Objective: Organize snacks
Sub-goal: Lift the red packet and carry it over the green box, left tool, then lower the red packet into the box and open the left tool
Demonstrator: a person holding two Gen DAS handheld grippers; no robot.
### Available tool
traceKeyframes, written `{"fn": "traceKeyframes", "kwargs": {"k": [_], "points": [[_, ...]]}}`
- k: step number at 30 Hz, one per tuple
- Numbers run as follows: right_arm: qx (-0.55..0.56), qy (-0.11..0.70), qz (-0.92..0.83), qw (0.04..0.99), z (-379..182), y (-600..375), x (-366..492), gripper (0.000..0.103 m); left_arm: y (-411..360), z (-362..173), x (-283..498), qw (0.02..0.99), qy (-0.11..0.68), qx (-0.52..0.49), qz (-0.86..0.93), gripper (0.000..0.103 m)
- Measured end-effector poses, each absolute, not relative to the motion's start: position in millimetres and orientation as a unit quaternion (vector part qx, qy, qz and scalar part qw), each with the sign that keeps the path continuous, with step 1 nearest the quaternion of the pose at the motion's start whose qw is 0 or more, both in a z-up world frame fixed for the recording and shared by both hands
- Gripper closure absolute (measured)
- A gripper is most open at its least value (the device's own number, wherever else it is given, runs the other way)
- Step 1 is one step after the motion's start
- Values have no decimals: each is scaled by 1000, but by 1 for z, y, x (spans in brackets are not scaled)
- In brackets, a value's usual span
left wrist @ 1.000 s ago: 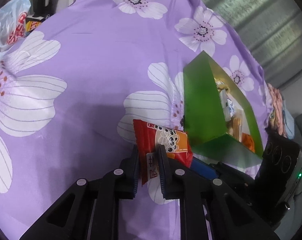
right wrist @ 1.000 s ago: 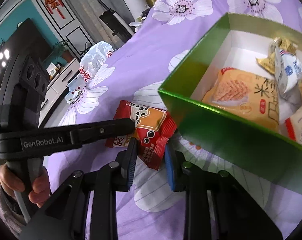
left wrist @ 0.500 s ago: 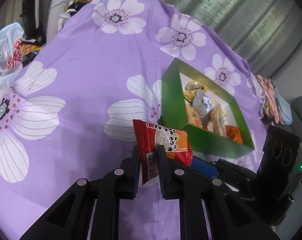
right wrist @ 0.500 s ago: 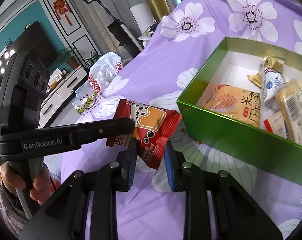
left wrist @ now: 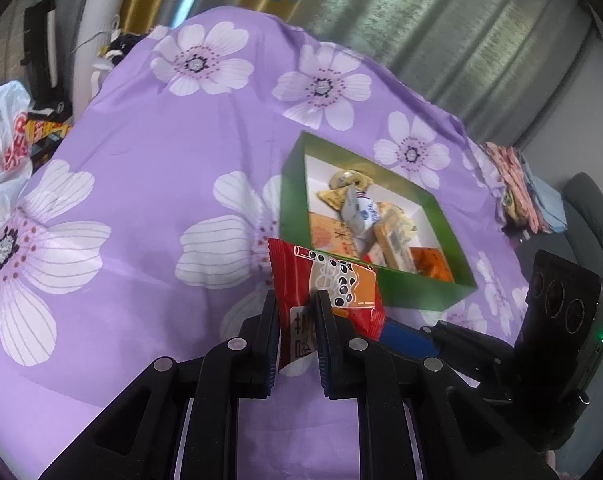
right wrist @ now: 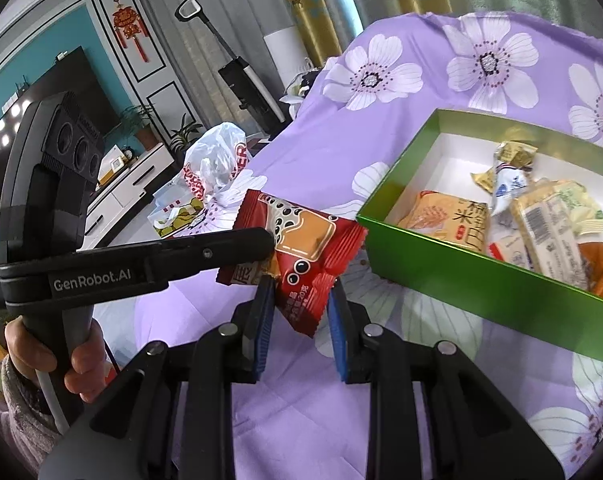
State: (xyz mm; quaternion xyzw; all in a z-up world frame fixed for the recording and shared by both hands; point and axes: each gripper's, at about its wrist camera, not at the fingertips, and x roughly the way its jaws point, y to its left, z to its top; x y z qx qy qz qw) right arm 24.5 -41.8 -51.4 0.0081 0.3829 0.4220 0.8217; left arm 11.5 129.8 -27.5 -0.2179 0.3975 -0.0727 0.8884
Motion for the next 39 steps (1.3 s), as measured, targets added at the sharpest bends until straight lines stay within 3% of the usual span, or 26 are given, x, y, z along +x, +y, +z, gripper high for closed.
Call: {"fn": "traceKeyframes", "kwargs": {"k": [39], "points": [[23, 321, 321, 891, -3, -169, 45, 76, 0, 24, 64, 909, 355, -151, -160, 88]]}}
